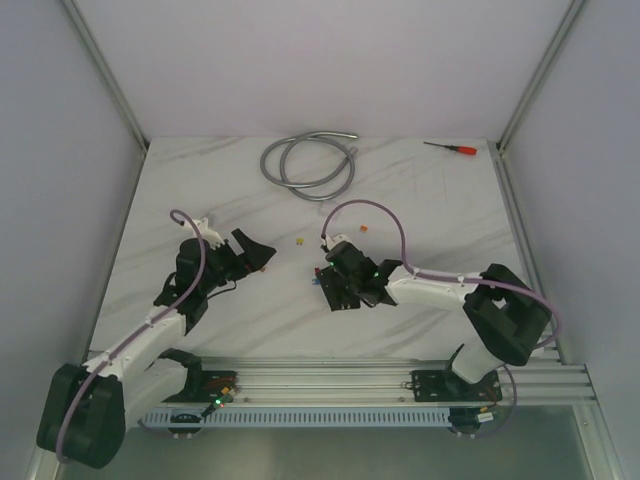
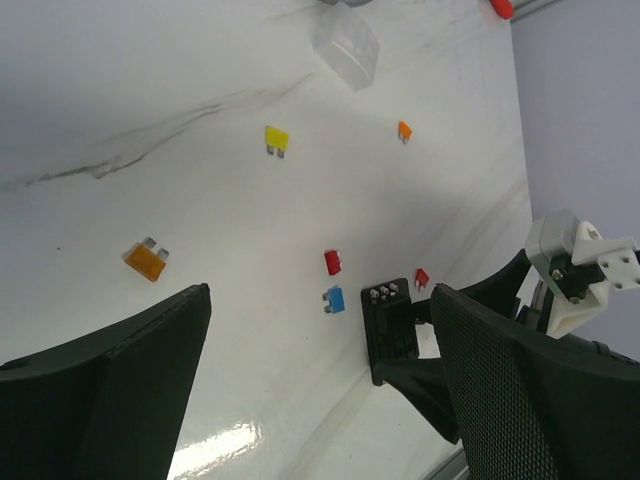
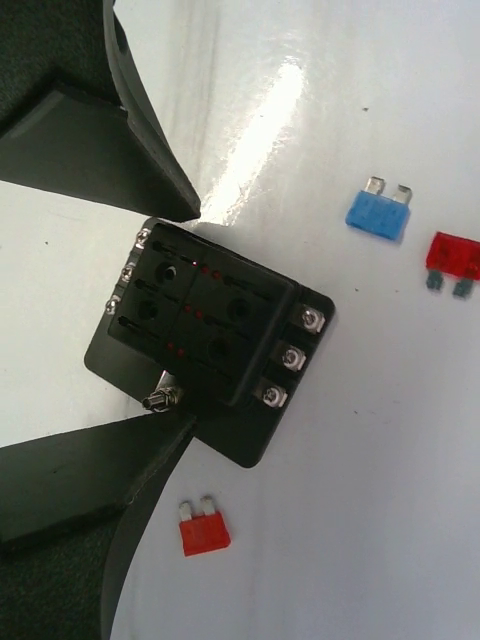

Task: Snap on the fuse box
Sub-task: Place the fuse box base at the center of the board.

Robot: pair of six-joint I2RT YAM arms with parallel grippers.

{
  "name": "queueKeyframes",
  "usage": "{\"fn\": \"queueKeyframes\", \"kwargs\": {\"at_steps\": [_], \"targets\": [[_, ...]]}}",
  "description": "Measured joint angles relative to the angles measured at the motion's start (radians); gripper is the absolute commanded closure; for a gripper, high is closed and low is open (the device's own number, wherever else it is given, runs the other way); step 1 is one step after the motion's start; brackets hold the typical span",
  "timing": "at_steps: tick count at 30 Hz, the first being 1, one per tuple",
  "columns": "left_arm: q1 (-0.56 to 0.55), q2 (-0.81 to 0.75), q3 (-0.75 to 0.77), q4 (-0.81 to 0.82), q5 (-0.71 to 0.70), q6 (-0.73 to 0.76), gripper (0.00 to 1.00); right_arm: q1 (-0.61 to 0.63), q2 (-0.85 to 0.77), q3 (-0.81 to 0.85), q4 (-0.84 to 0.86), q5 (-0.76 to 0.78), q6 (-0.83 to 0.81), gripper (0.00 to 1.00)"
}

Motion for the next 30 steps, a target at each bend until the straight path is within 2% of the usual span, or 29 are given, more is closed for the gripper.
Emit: {"fn": "queueKeyframes", "kwargs": {"at_steps": [7, 10, 16, 18, 21, 30], "targets": [[-0.032, 0.010, 0.000, -0.003, -0.006, -0.001, 0.00, 0.028, -0.007, 0.003, -0.027, -0.001, -0.007, 0.05], [-0.035, -0.003, 0.000, -0.003, -0.014, -0.001, 0.00, 0.029, -0.050, 0.003, -0.064, 0.003, -0.008, 0.04], [-0.037, -0.013, 0.000, -0.003, -0.018, -0.004, 0.00, -0.038, -0.151, 0.031, -0.111, 0.049, -0.001, 0.09], [-0.037, -0.013, 0.000, -0.003, -0.018, -0.005, 0.00, -0.075, -0.154, 0.042, -0.124, 0.084, 0.018, 0.15], [-0.037, -0.016, 0.000, -0.003, -0.018, -0.005, 0.00, -0.117, -0.153, 0.043, -0.148, 0.136, 0.064, 0.23], [-0.037, -0.015, 0.000, -0.003, -0.021, -0.008, 0.00, -0.154, -0.048, 0.043, -0.152, 0.243, 0.171, 0.31]]}}
